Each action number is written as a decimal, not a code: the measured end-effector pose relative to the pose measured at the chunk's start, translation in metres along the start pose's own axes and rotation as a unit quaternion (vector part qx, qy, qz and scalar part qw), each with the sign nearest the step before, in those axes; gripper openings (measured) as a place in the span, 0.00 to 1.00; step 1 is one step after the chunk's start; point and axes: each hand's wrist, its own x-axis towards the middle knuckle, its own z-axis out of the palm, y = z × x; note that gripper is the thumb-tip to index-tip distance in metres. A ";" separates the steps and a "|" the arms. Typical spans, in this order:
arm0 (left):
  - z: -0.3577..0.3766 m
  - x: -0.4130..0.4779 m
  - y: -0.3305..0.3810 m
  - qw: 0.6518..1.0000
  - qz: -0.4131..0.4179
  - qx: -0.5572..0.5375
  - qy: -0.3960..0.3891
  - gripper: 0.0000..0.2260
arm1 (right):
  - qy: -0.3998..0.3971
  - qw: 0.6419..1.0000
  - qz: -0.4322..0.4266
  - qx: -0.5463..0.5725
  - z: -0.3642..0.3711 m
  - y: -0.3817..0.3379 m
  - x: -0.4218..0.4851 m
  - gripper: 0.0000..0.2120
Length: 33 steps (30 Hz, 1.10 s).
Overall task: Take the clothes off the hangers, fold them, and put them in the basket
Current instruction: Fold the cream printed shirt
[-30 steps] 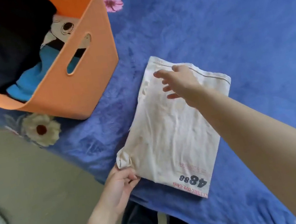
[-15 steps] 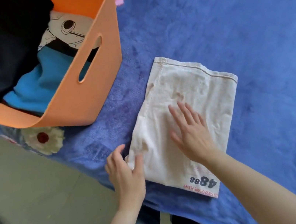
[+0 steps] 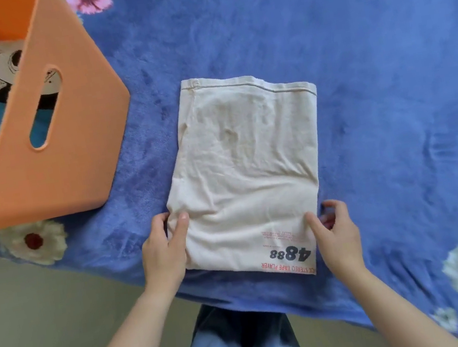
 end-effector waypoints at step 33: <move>0.003 0.028 0.096 0.992 -0.097 -0.078 -0.011 0.10 | -0.078 0.985 0.083 0.127 -0.034 -0.066 0.076 0.08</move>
